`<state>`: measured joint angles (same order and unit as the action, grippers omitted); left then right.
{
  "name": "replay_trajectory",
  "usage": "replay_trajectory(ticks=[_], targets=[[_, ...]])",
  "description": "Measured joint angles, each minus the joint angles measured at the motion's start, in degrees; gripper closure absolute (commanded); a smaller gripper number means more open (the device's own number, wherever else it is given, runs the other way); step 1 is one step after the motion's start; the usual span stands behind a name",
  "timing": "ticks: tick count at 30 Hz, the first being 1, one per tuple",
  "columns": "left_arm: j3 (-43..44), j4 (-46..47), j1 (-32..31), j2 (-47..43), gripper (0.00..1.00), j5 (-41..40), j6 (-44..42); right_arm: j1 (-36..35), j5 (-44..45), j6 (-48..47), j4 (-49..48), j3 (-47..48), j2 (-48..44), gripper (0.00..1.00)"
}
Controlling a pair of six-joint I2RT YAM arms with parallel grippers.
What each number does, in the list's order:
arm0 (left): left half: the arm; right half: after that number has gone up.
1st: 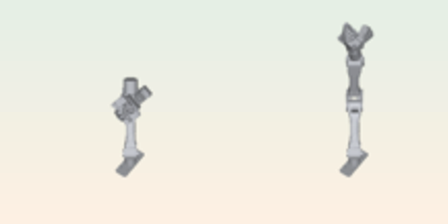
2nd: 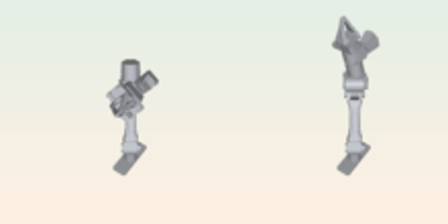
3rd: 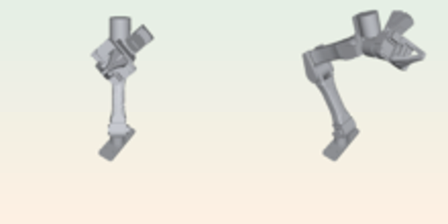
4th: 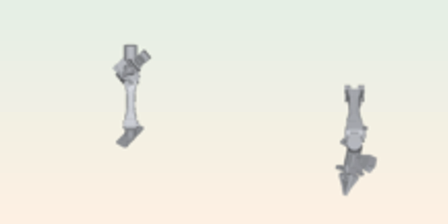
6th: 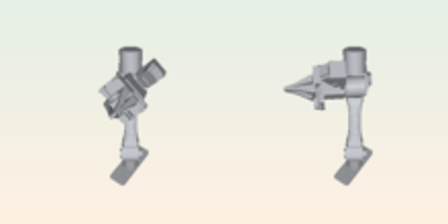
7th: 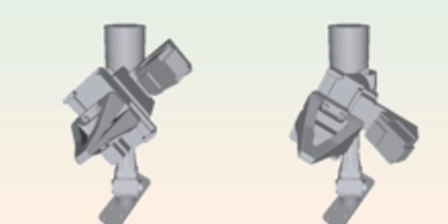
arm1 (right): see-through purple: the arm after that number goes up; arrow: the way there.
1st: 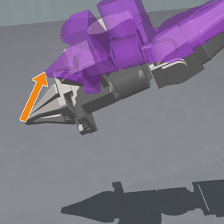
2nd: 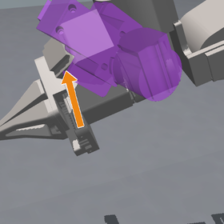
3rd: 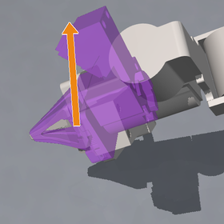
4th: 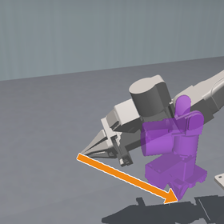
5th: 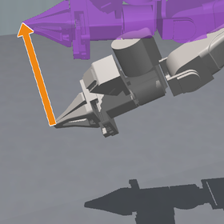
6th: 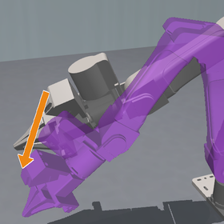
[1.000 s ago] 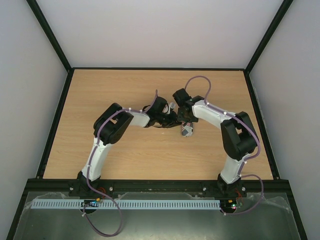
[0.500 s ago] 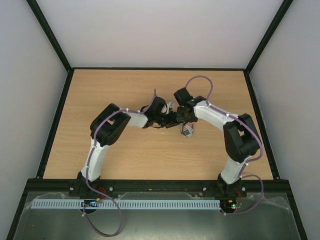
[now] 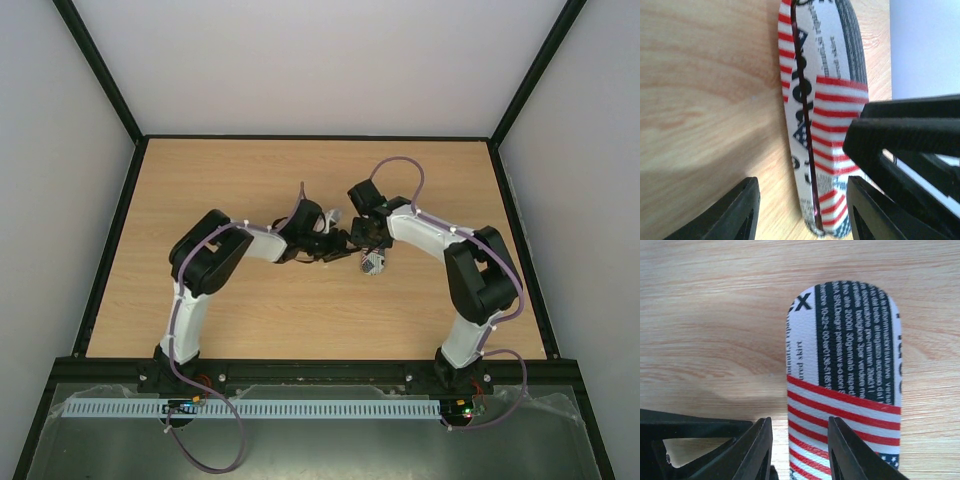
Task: Organize the sunglasses
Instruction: Close the sunglasses case at the center of the board, then adjust the sunglasses case at the center of the board.
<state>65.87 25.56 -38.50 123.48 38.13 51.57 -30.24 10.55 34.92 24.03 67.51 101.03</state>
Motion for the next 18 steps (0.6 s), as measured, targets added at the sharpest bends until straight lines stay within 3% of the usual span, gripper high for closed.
replay_trajectory(ticks=[10, 18], targets=[[-11.50, -4.07, 4.00, -10.86, 0.35, -2.12, -2.93, 0.26, -0.81, -0.22, 0.09, -2.93, -3.26, 0.65], [-20.68, -11.58, 6.82, -21.92, 0.27, -5.25, -6.58, 11.54, 0.31, -0.24, -0.15, -8.13, -8.85, 0.66]])
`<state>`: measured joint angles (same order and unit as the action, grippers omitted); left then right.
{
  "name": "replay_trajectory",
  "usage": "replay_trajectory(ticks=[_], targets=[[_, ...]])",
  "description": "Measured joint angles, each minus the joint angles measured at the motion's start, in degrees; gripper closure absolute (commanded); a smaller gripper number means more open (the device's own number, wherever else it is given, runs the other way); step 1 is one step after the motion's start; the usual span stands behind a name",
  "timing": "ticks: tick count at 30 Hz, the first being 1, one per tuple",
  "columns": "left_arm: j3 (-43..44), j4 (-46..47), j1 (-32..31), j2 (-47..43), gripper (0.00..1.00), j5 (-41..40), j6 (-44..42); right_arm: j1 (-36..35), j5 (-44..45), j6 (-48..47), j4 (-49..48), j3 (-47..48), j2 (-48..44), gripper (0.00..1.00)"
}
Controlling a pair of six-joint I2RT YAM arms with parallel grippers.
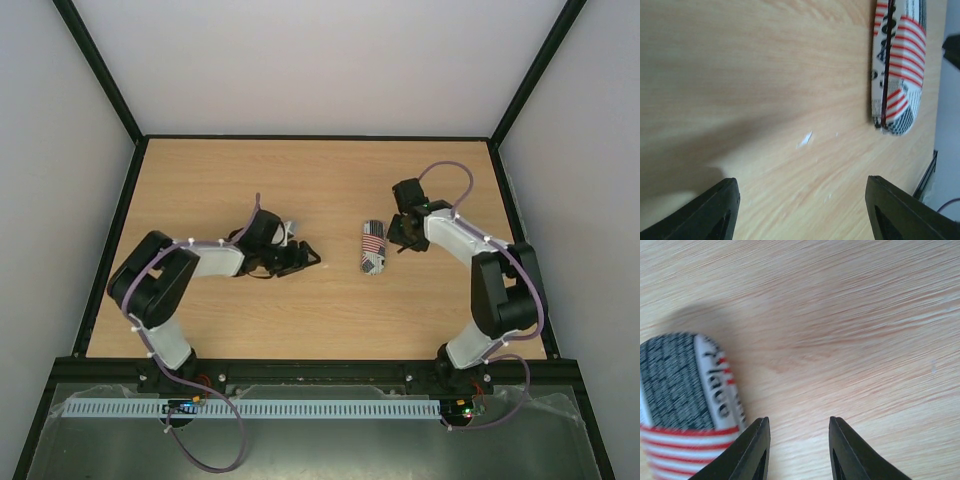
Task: Organize the sunglasses
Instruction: Adjust the sunglasses case at the center of the board.
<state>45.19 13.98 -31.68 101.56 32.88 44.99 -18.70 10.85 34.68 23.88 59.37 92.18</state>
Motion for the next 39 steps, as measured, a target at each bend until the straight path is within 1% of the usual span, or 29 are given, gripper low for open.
replay_trajectory(ticks=[3, 5, 6, 7, 10, 13, 16, 26, 34, 39], targets=[[-3.34, -2.19, 0.46, -4.48, 0.20, -0.42, -1.03, 2.60, 0.00, -0.35, -0.70, 0.33, 2.25, 0.67], [-5.42, -3.54, 0.66, -7.76, 0.12, -0.52, -1.62, 2.95, -0.57, -0.70, -1.20, 1.84, 5.88, 0.68], [-6.36, -4.31, 0.81, -9.53, 0.03, -0.66, -1.90, 2.93, -1.01, -0.83, -1.64, 2.91, 8.20, 0.69], [-7.15, -5.31, 0.94, -11.34, 0.01, -0.92, -2.14, 2.93, -1.53, -1.03, -1.97, 3.67, 9.79, 0.69], [-8.94, -8.44, 1.14, -17.27, 0.01, -1.95, -2.93, 2.75, -3.13, -1.33, -2.78, 6.51, 14.14, 0.69], [-9.73, -10.91, 1.22, -22.21, 0.01, -2.89, -3.48, 2.03, -4.46, -1.95, -3.32, 8.90, 15.34, 0.68], [-10.16, -12.24, 1.22, -25.20, 0.01, -3.28, -3.69, 0.46, -5.18, -2.56, -3.89, 10.91, 16.31, 0.68], [-12.76, -13.18, 1.22, -25.79, 0.01, -3.41, -3.61, -6.38, -6.62, -5.01, -4.92, 12.39, 17.05, 0.68], [-13.25, -13.14, 1.22, -25.81, 0.01, -3.63, -3.43, -7.04, -5.90, -5.14, -4.92, 12.24, 17.03, 0.68], [-12.87, -13.66, 1.25, -25.81, 0.01, -4.72, -3.45, -7.04, -3.98, -4.90, -4.63, 12.17, 16.94, 0.66]])
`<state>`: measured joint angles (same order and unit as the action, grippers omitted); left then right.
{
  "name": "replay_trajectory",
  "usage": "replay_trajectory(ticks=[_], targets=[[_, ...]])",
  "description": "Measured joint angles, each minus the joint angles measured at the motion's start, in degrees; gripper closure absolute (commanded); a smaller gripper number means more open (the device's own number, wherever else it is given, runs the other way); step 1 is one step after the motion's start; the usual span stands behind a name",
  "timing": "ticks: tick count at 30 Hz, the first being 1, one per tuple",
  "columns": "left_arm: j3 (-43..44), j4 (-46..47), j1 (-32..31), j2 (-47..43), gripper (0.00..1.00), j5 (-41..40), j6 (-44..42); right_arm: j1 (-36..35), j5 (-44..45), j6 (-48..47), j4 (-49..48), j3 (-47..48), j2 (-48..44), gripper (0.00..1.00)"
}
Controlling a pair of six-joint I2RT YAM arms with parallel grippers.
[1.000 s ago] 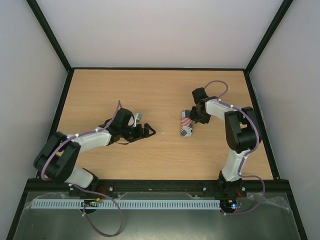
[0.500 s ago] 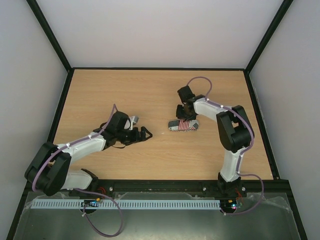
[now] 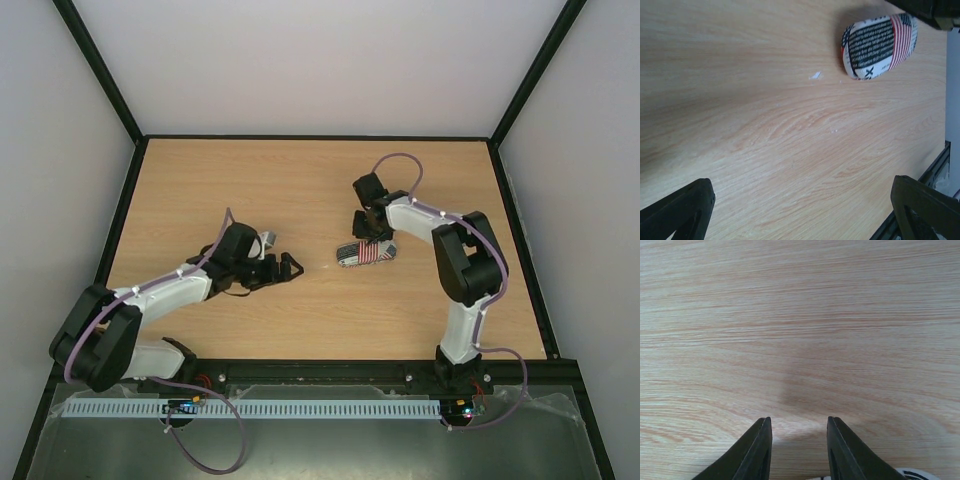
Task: Organize the sunglasses
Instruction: Adjust the sunglasses case at the center of the board, then reset both arms
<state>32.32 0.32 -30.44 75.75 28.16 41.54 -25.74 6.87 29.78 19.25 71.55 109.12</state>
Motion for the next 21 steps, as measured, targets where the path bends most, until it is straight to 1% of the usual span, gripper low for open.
replay_trajectory(ticks=[2, 3, 6, 7, 9, 11, 13, 14, 17, 19, 21], targets=[[1.25, -1.36, 0.11, 0.00, 0.01, -0.98, -0.13, 0.00, 1.36, 0.20, 0.20, -0.26, -0.57, 0.62], [1.92, -1.95, 0.26, -0.04, 0.01, -1.51, -0.24, 0.00, 1.97, 0.31, 0.20, -0.63, -1.27, 0.54], [5.86, -5.55, 1.07, -1.14, 0.01, -4.50, -1.33, 0.04, 4.72, 1.27, 0.13, -3.52, -6.58, 0.07], [7.45, -6.78, 1.22, -1.55, 0.01, -5.66, -1.97, 0.07, 5.79, 1.55, 0.04, -4.66, -9.27, 0.00], [13.20, -10.97, 1.36, -2.14, 0.01, -10.25, -3.56, 0.07, 8.37, 1.73, -0.55, -6.88, -15.39, 0.01], [18.86, -13.27, 1.77, -2.89, 0.01, -15.82, -5.20, 0.15, 11.23, 1.84, -1.86, -9.03, -21.53, 0.01], [22.14, -13.66, 3.30, -4.39, 0.01, -20.26, -6.51, 0.57, 14.78, 1.92, -3.82, -11.41, -27.91, 0.01], [22.88, -13.42, 5.11, -5.60, 0.01, -22.36, -7.06, 1.07, 16.20, 1.88, -4.79, -12.46, -30.25, 0.01], [21.99, -11.98, 11.04, -8.31, 0.01, -27.06, -8.48, 3.67, 18.47, 0.76, -9.03, -16.65, -34.47, 0.01], [19.63, -9.49, 14.19, -9.14, 0.01, -30.77, -9.75, 6.05, 18.93, -0.33, -12.92, -21.31, -36.37, 0.01], [15.65, -5.92, 16.02, -9.40, 0.01, -36.00, -11.52, 8.98, 18.86, -1.42, -17.90, -27.87, -38.51, 0.01]])
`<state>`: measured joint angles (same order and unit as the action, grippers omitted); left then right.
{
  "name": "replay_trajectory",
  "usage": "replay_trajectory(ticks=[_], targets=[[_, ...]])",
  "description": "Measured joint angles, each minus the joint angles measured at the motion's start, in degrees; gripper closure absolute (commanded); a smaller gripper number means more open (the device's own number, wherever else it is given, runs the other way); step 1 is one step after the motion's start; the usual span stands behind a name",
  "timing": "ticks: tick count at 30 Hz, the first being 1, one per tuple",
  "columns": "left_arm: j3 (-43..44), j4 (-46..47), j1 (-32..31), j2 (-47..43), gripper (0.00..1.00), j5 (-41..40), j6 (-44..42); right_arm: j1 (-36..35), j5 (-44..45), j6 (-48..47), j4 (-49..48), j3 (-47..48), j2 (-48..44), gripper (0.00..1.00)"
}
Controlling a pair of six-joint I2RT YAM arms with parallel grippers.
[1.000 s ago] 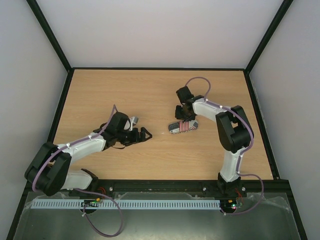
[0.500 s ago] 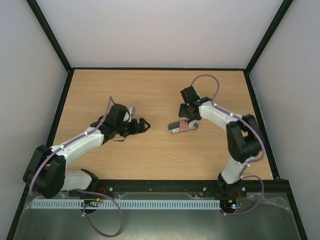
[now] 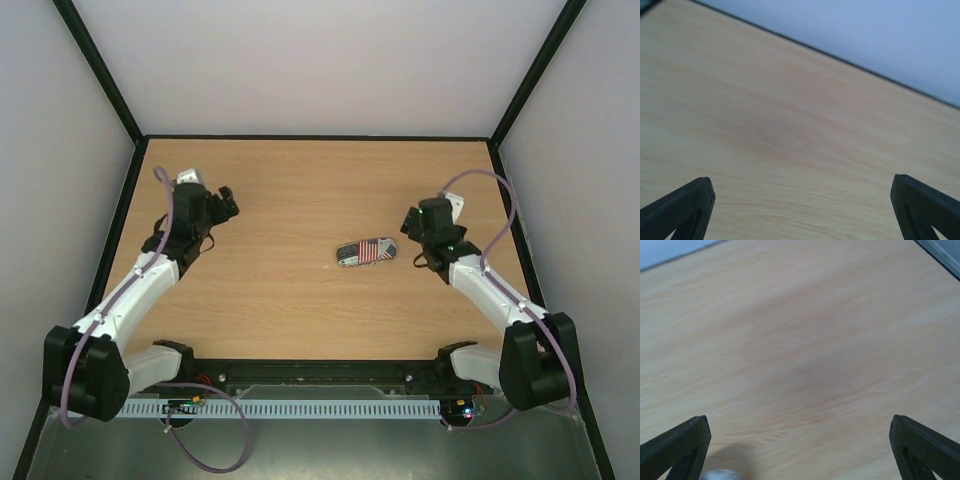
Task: Organize the sunglasses
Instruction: Reset both arms
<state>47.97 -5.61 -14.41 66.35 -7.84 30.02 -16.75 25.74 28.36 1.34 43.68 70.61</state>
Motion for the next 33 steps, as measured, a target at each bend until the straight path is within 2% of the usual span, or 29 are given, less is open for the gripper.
replay_trajectory(ticks=[4, 8, 12, 18, 23, 30, 33], targets=[[-10.67, 8.66, 2.10, 0.09, 0.00, -10.99, -3.13, 4.02, 1.44, -2.14, -9.46, -10.91, -3.26, 0.01], [-19.10, 18.69, 6.19, 1.31, 0.00, -15.45, -7.37, 6.25, 3.54, -4.00, -19.54, -16.26, -2.51, 0.01], [-21.70, 28.09, 9.38, 5.60, 0.01, -15.98, -11.67, 8.17, 6.64, -5.73, -28.74, -18.27, 1.95, 0.01], [-22.38, 41.51, 9.46, 14.38, 0.01, -15.65, -17.03, 9.16, 10.56, -8.63, -41.03, -21.68, 9.31, 0.01], [-22.82, 49.33, 9.57, 19.91, 0.01, -15.15, -21.09, 10.67, 11.43, -9.99, -51.91, -26.73, 10.34, 0.01], [-26.14, 59.52, 9.94, 21.42, 0.01, -14.58, -24.09, 11.72, 10.03, -10.49, -61.07, -28.96, 12.15, 0.01], [-27.36, 61.20, 9.94, 21.40, 0.01, -14.53, -24.52, 11.72, 7.52, -11.82, -64.19, -30.38, 12.17, 0.01]])
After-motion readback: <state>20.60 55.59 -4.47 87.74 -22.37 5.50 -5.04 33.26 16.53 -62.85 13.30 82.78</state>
